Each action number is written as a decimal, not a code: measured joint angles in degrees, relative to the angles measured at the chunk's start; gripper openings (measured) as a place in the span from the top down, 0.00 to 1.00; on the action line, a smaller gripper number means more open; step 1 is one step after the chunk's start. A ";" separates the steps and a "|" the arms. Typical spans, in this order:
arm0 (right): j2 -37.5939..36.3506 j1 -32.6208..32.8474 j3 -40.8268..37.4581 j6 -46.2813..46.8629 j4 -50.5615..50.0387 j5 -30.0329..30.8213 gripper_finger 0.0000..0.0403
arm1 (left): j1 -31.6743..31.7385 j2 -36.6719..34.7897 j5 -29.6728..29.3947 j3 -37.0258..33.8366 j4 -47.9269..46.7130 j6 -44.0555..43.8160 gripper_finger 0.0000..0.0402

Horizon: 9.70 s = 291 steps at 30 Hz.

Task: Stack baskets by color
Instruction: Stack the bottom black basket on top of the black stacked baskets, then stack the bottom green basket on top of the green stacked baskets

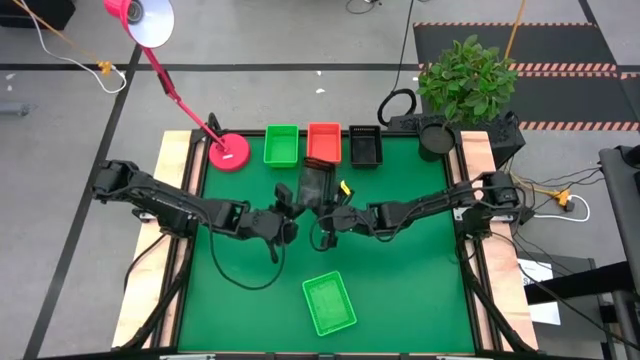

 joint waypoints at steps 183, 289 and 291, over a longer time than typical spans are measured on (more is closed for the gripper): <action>-43.72 11.93 -19.04 24.28 -32.44 -12.14 0.51 | -26.06 47.52 13.42 55.51 -26.30 -68.21 0.47; -43.71 11.89 -19.02 13.67 -32.44 -9.00 0.51 | 55.23 1.86 60.87 11.76 -22.31 1.40 0.99; -43.71 11.87 -19.02 13.66 -32.45 -8.98 0.51 | 56.53 1.82 61.41 9.26 -19.21 1.91 0.99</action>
